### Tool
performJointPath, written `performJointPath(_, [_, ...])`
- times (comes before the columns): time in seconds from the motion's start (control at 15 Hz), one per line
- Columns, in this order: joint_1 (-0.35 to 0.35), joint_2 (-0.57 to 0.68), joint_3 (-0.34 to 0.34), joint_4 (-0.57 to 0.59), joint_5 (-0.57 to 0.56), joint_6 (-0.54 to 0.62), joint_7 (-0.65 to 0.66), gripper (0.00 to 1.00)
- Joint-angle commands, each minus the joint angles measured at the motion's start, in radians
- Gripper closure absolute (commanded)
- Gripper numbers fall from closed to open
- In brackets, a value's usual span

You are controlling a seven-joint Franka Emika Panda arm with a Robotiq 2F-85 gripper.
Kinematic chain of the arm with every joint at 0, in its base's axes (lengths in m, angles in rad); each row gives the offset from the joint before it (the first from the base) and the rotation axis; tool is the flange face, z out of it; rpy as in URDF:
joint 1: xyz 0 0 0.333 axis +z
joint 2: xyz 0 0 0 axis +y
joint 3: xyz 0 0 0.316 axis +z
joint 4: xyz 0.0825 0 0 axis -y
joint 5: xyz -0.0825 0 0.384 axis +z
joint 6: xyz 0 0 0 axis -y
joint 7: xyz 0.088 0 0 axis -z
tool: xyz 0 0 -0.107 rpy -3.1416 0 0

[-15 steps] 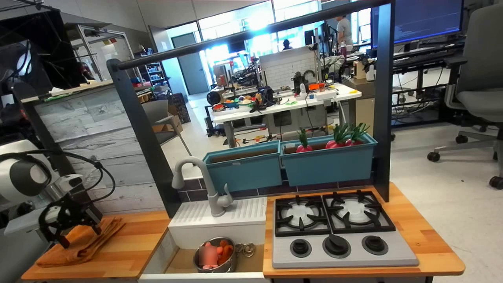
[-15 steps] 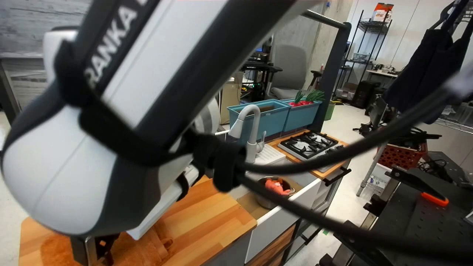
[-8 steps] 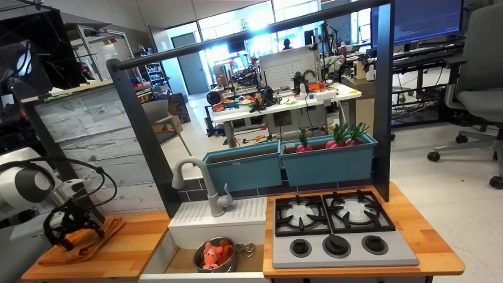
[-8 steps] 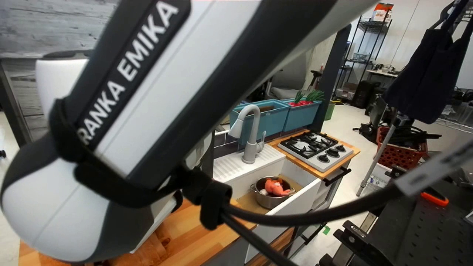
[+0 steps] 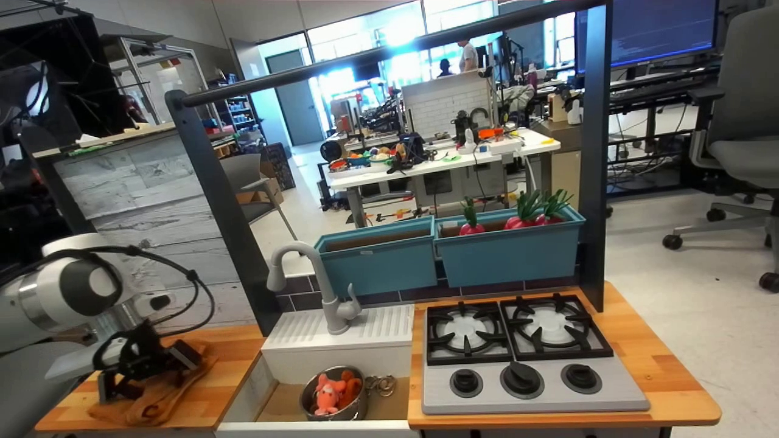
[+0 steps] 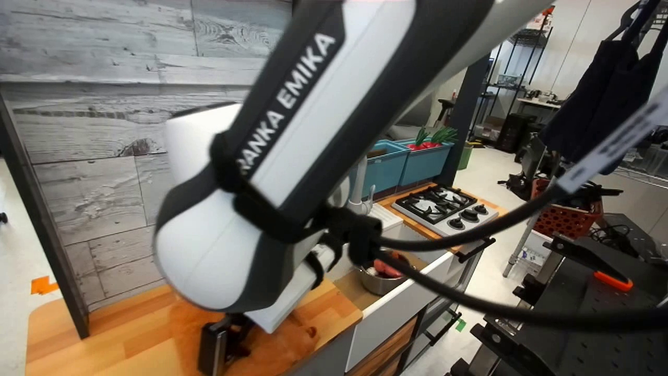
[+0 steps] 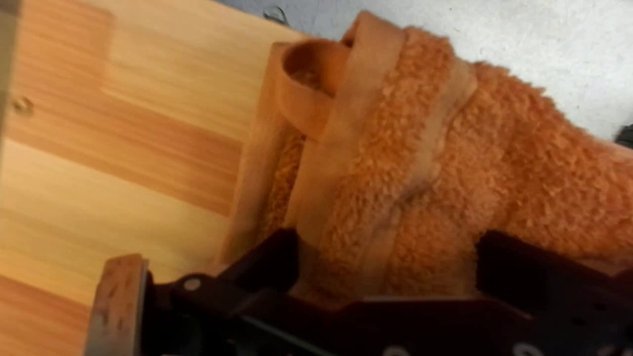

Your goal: Pick up the plush toys on the stove and put them in the sink, then wipe the counter

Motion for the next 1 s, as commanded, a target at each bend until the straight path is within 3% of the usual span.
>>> performJointPath(0.0, [-0.101,-0.081,-0.017,-0.175,0.022,0.010,0.043,0.00])
performJointPath(0.27, [-0.177,-0.115,-0.005,-0.240,0.025,0.055,0.025,0.00])
performJointPath(0.6, [-0.100,-0.146,-0.006,-0.273,-0.043,0.176,0.022,0.00])
performJointPath(0.67, [-0.073,-0.166,-0.023,-0.293,-0.070,0.195,0.032,0.18])
performJointPath(0.8, [-0.034,-0.199,-0.051,-0.319,-0.111,0.234,0.046,0.32])
performJointPath(0.87, [-0.016,-0.206,-0.064,-0.312,-0.126,0.244,0.053,0.16])
performJointPath(0.93, [-0.005,-0.202,-0.058,-0.279,-0.125,0.246,0.049,0.09])
